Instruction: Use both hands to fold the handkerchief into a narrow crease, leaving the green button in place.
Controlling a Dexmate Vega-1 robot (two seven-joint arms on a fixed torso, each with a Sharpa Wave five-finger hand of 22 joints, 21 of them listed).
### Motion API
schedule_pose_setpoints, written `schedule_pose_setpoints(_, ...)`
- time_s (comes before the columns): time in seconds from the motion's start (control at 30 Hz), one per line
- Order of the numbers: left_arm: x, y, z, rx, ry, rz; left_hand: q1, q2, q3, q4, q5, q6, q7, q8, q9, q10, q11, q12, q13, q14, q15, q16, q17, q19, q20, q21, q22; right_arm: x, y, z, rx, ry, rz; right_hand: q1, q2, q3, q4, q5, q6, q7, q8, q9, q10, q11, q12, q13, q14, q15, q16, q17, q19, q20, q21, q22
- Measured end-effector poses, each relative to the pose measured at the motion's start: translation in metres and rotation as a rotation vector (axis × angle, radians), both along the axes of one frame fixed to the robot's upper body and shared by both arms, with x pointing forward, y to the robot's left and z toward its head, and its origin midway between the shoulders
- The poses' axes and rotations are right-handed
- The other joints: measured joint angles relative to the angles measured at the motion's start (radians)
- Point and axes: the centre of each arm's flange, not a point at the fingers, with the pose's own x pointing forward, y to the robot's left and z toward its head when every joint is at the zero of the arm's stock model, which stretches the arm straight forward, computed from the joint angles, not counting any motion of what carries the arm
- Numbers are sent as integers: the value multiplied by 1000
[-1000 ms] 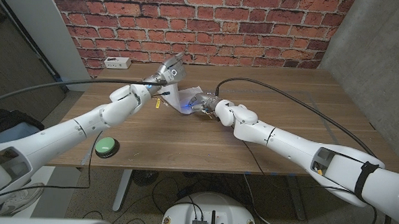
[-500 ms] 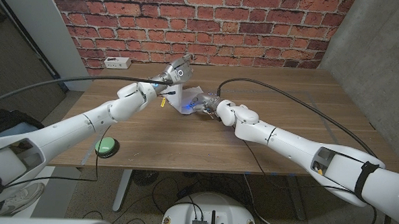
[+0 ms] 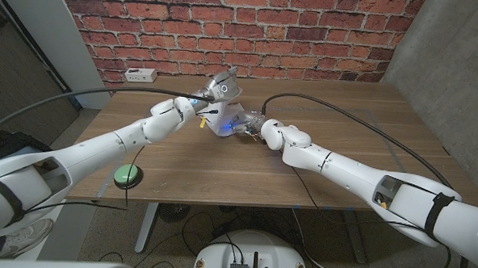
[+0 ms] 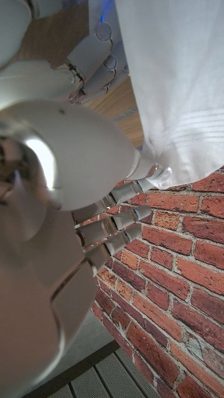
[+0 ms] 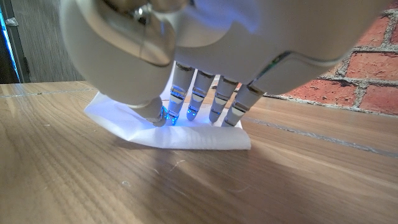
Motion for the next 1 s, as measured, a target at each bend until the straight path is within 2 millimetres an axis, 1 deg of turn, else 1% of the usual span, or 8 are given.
schedule_pose_setpoints(0.3,5,-8,-5,13,8,-38,4,-4,-3,-3,-11,8,2,4,-7,7,0,-11,-14,17,-5,6,4,5,-5,8,0,0,-3,1,5,-1,-4,-3,-4,-7,-7,-4,-1,1,0,0,0,11,0,0,0,0,0,0,0,0,0,0)
schedule_pose_setpoints(0.37,5,-9,-6,14,8,-43,4,-4,-7,-7,-19,-14,2,-13,-12,8,0,-18,-20,20,-5,6,3,5,-4,8,0,-1,-4,1,5,-2,-4,0,-11,-7,-7,-4,-1,1,0,-1,0,11,4,0,0,0,0,-2,0,0,0,0)
schedule_pose_setpoints(0.5,7,-12,-8,18,4,-60,4,-4,-13,-1,-31,-64,1,-51,-22,12,-17,-32,-32,19,-5,-3,-1,14,-3,13,-1,-2,-4,1,8,-3,-4,-2,-16,-14,-14,-4,-1,1,0,-3,-4,15,4,0,0,0,0,-5,5,5,0,0)
schedule_pose_setpoints(0.6,9,-14,-10,20,1,-69,-6,3,-25,3,-31,-129,-2,-102,-23,-8,-46,-60,-54,-13,0,-23,-8,16,-5,13,-5,-3,-5,1,10,-4,-5,2,-20,-15,-15,-4,-1,1,0,-3,0,22,4,0,0,0,0,-5,5,5,0,0)
schedule_pose_setpoints(0.67,9,-15,-10,20,-4,-74,-33,5,-29,7,-26,-193,-6,-151,-28,-59,-47,-82,-77,-35,2,-32,-12,16,-5,13,-9,-4,-5,2,11,-5,-5,-1,-23,-17,-17,-4,-5,5,0,-3,-2,24,4,0,0,0,0,-5,5,5,0,0)
schedule_pose_setpoints(0.77,9,-18,-11,17,-12,-84,-81,15,-26,23,-16,-275,-13,-211,-28,-139,-41,-104,-114,-65,7,-38,-18,16,-5,12,-10,-4,-5,2,11,-6,-8,-4,-25,-20,-19,-4,-7,7,0,-3,-2,24,4,0,0,0,0,-5,5,5,0,0)
schedule_pose_setpoints(0.83,10,-20,-12,8,-21,-91,-130,19,-25,46,-10,-339,-16,-238,-28,-200,-40,-104,-138,-92,10,-42,-20,16,-5,9,-10,-5,-6,2,11,-6,-12,-4,-25,-19,-25,-4,-7,7,0,-3,-2,23,4,0,0,0,0,-9,9,9,0,0)
schedule_pose_setpoints(1.0,9,-25,-12,-14,-44,-97,-269,25,-30,117,5,-505,-19,-253,-28,-348,-40,-104,-187,-161,16,-42,-22,3,8,-6,-10,-7,-6,2,8,-5,-16,-8,-29,-20,-28,-4,-7,7,0,-2,-7,29,4,0,0,0,0,-9,11,11,0,0)
